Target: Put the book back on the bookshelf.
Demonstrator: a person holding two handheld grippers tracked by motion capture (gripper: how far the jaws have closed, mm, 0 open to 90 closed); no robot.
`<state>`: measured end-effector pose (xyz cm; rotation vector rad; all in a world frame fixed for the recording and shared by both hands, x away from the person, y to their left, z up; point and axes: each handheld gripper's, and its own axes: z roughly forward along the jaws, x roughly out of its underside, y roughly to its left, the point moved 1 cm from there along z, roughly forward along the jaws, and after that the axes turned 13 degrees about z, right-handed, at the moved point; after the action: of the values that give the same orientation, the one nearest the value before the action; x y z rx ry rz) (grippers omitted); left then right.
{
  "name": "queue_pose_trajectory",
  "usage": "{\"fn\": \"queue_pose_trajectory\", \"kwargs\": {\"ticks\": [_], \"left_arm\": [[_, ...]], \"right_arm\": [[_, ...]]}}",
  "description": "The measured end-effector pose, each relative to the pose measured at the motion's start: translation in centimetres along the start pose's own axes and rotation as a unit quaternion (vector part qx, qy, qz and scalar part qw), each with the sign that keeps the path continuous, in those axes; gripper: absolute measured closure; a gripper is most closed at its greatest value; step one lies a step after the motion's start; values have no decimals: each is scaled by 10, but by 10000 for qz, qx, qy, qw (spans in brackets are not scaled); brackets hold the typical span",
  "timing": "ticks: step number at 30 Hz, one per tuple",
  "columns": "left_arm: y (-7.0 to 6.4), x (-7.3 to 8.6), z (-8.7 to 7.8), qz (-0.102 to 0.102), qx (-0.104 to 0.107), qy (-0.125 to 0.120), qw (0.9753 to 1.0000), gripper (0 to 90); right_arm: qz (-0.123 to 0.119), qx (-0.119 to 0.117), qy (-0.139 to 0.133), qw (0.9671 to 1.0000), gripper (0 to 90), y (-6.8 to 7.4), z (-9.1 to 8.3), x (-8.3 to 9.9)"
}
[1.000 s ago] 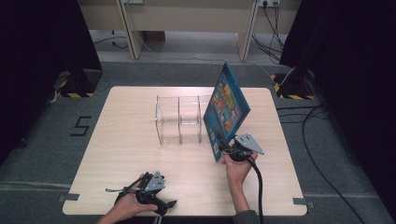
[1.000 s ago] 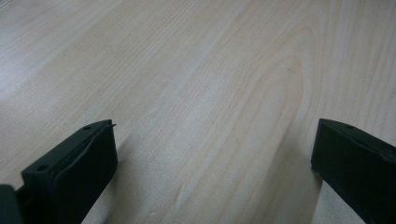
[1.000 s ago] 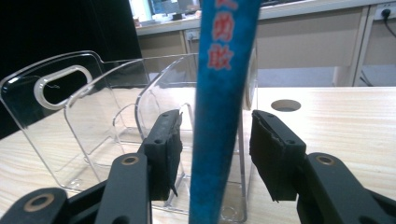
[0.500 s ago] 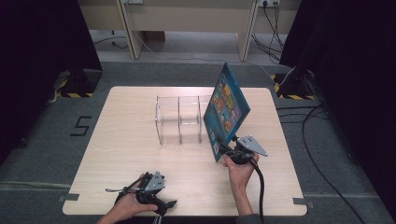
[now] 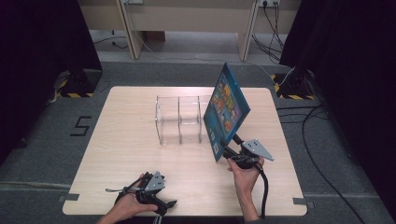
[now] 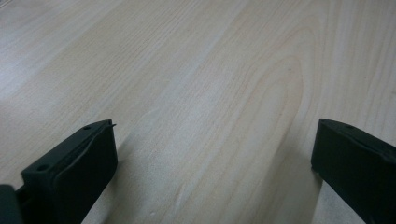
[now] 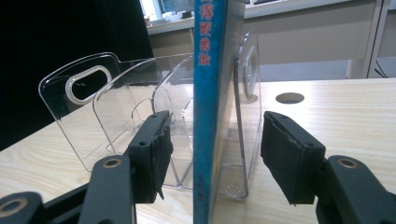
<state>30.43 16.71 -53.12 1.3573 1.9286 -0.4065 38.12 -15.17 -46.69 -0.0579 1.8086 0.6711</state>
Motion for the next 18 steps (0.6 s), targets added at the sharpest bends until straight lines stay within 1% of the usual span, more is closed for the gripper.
{"fn": "queue_pose_trajectory", "kwargs": {"ticks": [5,10,12,18], "left_arm": [[0,0,0,-1,0,-1,10000,0],[0,0,0,-1,0,-1,10000,0],[0,0,0,-1,1,-1,10000,0],[0,0,0,0,0,-1,10000,0]], "right_arm": [[3,-7,8,10000,429,-1,-6,0],[-109,-10,10,9999,427,0,-11,0],[-72,-33,20,10000,426,0,-12,0],[-90,-49,5,9999,422,-1,-20,0]]}}
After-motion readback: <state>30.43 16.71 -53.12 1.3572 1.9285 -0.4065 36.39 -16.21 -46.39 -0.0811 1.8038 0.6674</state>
